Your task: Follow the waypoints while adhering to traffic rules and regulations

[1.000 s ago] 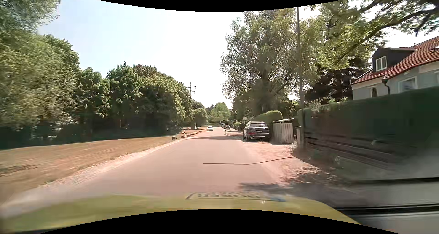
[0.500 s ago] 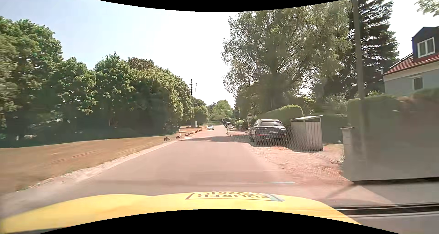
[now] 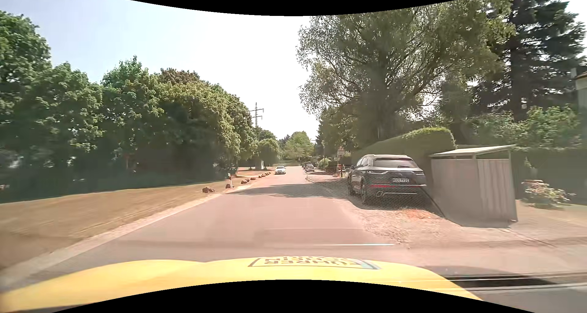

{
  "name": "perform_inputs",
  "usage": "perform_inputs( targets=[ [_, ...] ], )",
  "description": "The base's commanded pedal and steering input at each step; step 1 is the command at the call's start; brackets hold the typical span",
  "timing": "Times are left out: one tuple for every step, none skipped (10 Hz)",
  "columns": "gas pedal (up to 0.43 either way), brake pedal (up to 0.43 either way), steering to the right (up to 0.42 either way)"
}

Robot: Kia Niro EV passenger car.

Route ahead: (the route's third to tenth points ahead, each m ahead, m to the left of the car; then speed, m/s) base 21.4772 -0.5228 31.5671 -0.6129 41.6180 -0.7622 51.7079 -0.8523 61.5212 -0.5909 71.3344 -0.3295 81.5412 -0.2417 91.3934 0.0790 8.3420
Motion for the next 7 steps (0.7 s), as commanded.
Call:
perform_inputs(
  targets=[
    [0.000, 0.000, -0.005],
    [0.000, 0.000, -0.005],
    [0.000, 0.000, -0.005],
    [0.000, 0.000, -0.003],
    [0.000, 0.000, -0.002],
    [0.000, 0.000, -0.002],
    [0.000, 0.000, -0.001]
  ],
)
